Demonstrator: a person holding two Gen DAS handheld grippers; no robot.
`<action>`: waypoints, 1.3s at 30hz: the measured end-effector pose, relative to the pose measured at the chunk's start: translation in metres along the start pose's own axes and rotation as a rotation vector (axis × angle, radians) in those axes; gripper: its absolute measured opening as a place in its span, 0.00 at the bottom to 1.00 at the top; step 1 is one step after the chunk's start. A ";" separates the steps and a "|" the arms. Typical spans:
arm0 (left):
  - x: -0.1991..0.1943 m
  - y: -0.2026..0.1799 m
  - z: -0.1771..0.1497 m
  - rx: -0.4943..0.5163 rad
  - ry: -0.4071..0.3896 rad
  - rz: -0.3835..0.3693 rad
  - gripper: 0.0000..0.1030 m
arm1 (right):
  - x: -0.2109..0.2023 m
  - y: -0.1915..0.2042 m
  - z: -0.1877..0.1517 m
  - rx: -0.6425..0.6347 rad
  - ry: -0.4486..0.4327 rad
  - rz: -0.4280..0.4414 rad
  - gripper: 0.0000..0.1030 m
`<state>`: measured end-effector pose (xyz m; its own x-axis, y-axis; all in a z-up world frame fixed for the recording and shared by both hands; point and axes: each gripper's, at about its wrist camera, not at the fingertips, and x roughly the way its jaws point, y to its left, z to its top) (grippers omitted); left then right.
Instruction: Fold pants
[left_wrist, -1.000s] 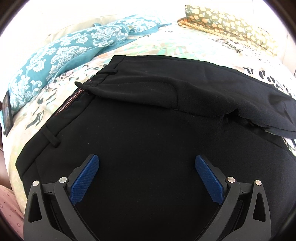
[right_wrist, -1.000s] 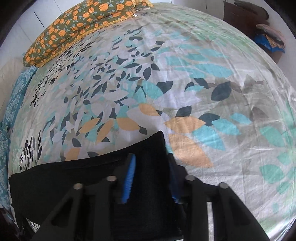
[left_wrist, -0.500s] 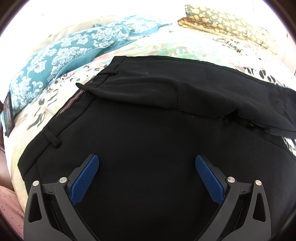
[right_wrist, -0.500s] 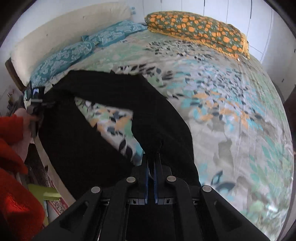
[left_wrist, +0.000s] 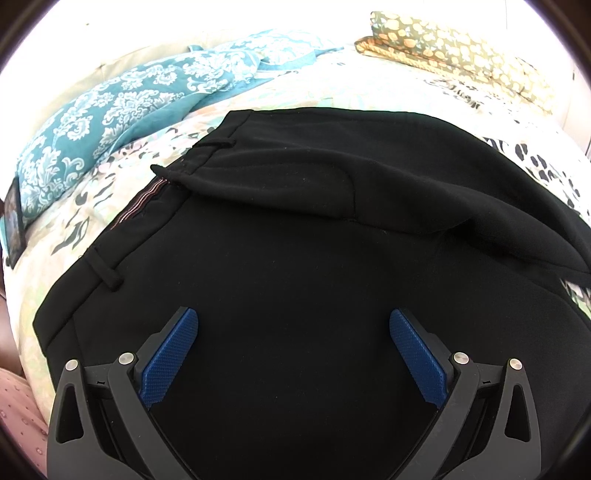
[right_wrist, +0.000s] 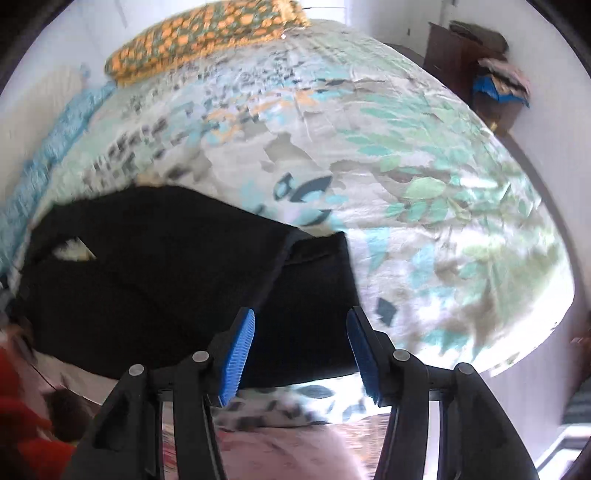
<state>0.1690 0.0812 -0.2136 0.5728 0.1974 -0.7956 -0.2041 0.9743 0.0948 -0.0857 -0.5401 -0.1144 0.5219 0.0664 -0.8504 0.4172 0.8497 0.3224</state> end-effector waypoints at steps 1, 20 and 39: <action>0.000 0.000 0.000 0.001 0.000 0.001 1.00 | -0.001 0.009 -0.004 0.085 -0.004 0.114 0.54; 0.000 0.001 -0.002 0.001 -0.005 -0.001 1.00 | 0.095 -0.002 -0.059 0.704 -0.158 0.157 0.35; -0.021 -0.001 0.073 -0.120 0.126 -0.225 0.99 | -0.024 0.107 -0.023 0.070 -0.426 0.105 0.06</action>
<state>0.2155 0.0840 -0.1531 0.5128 -0.0446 -0.8573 -0.1797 0.9709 -0.1580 -0.0703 -0.4386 -0.0687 0.8179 -0.0840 -0.5692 0.3878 0.8113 0.4376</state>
